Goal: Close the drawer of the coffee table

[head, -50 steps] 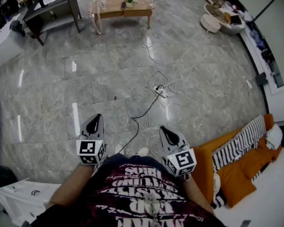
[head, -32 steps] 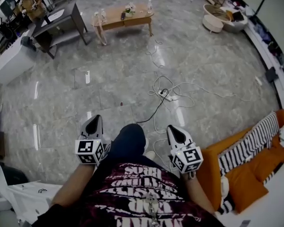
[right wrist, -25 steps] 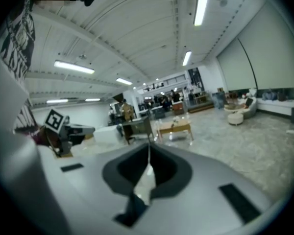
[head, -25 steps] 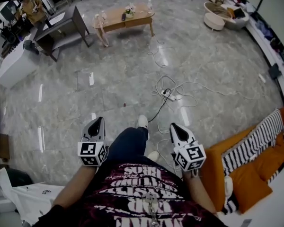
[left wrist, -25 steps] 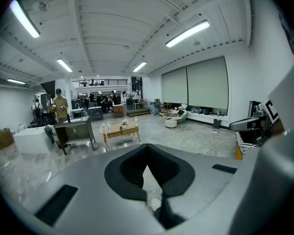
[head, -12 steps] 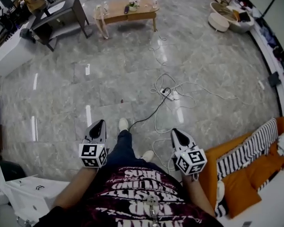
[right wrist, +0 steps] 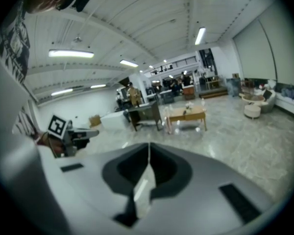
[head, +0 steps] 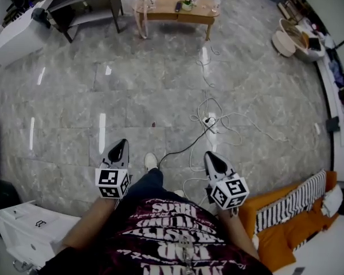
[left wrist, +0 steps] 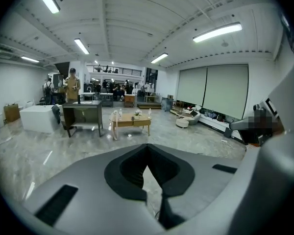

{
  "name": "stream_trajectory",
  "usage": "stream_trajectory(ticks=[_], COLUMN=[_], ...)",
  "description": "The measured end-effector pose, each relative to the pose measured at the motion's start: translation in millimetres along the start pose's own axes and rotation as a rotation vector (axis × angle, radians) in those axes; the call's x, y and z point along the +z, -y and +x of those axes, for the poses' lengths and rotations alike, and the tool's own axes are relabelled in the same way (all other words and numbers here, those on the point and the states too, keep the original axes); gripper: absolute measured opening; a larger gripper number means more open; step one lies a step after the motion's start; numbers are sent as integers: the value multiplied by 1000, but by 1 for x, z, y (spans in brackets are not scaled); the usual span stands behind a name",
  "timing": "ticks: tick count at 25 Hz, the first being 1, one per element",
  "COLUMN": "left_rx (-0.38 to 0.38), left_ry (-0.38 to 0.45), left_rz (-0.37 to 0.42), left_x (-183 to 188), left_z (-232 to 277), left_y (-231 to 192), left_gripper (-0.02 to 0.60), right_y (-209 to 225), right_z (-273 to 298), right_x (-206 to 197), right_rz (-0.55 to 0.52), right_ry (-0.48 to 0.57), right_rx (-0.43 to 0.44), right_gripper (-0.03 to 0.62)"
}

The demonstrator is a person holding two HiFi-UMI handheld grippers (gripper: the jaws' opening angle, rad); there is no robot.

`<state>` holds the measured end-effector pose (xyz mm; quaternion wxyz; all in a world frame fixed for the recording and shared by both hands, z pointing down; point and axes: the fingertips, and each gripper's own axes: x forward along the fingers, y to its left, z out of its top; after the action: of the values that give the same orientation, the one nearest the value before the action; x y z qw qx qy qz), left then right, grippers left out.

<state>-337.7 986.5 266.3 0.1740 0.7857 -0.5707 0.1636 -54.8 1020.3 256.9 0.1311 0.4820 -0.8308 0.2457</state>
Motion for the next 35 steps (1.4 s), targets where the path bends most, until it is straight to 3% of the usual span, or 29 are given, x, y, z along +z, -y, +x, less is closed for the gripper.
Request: stream_trajectory(ticks=[3,9,14,23,30,35], left_rx=[-31,-81,-108,-100,-29,-23], left_ry=[34,39,43,63,69,75], left_rz=[22,-22,-55,-61,-40,-42], left_x=[23,35,41,64,94,123], left_z=[27,68,90,123,156,200], left_y=[-22,-56,-63,-76,-90,-73], left_gripper=[21,21,21,20,21,21], right_y=[-12,-30,-18,-3,37,72], right_z=[39,85,100,132,181,208], right_x=[31,69,85,109,135,164], right_rz=[-43,-102,-79,-97,-96,-130], right_ry=[7,5,9,59,59,63], right_rx=[6,2,-37,12,70,105], right_gripper=[35,35,35,35,35,35])
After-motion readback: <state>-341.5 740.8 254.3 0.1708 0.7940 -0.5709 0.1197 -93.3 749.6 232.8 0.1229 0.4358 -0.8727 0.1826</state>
